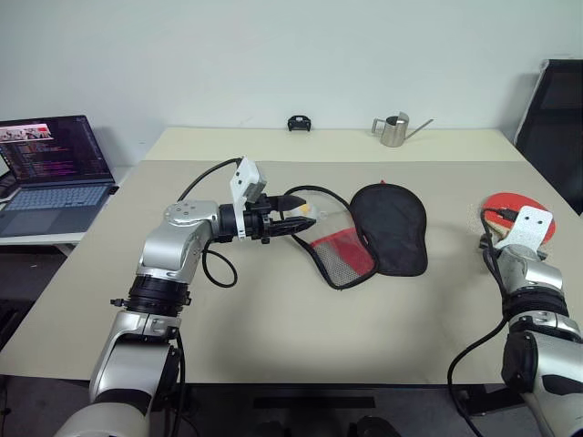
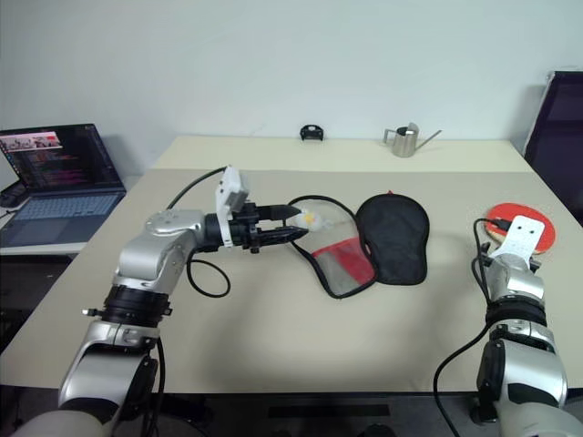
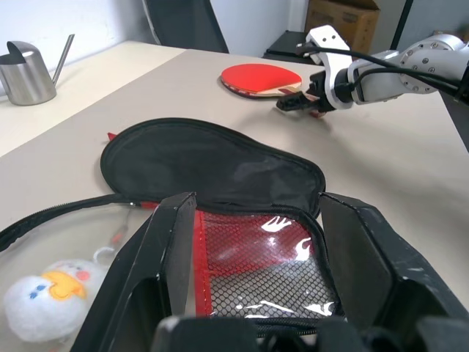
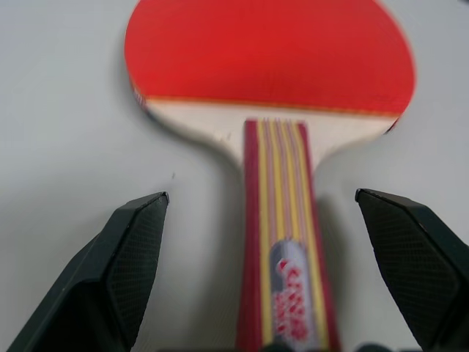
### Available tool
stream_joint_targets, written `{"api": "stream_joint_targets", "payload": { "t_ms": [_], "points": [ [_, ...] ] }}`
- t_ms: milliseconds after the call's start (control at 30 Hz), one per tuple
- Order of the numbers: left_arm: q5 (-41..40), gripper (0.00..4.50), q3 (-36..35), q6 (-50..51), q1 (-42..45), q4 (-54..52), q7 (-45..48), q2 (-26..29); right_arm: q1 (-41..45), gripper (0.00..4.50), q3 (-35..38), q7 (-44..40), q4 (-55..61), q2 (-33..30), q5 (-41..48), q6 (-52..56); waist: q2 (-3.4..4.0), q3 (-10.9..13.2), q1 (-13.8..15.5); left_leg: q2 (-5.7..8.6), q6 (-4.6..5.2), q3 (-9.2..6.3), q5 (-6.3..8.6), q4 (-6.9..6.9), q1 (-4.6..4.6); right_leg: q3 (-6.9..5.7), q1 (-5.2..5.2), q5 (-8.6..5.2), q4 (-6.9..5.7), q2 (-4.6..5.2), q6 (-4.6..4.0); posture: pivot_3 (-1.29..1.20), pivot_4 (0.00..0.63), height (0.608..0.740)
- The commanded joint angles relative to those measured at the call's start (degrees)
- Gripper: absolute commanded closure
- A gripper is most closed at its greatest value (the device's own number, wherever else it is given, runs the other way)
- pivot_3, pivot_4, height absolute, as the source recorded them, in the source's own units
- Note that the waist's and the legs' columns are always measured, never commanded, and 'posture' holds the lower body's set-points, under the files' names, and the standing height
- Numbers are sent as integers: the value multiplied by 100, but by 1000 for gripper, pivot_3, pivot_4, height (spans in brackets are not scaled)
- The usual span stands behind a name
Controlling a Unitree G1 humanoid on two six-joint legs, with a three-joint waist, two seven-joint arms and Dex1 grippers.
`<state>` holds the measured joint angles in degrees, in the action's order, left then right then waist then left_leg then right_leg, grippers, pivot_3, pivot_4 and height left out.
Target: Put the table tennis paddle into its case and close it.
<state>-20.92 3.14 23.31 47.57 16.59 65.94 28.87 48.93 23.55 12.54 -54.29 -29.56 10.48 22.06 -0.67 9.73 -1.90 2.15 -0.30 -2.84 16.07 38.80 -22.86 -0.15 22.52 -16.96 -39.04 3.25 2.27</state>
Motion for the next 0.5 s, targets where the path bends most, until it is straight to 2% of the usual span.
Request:
{"api": "stream_joint_targets", "payload": {
  "t_ms": [33,233,267,500],
  "points": [
    [4,1625,-28,-106,150,-153,55,40,210,960,143,97,-256,-99,91,-167,0,0,0,0,0,0,0,0,0,0,0,0,0,0,0,0,150,740],
    [18,1625,-60,-82,128,-184,73,74,298,3031,195,196,-561,-168,140,-309,0,0,4,0,0,-1,0,1,0,-2,-4,0,1,0,0,0,150,740],
    [26,1625,-67,-80,121,-188,77,79,303,3235,206,222,-586,-170,154,-329,0,0,7,1,0,-2,0,1,0,-3,-5,0,2,0,0,0,150,740],
    [46,1625,-109,-73,87,-197,66,142,272,3229,228,252,-602,-171,239,-501,0,0,8,1,0,-7,0,3,4,-8,-13,0,2,0,0,0,150,740]
  ]
}}
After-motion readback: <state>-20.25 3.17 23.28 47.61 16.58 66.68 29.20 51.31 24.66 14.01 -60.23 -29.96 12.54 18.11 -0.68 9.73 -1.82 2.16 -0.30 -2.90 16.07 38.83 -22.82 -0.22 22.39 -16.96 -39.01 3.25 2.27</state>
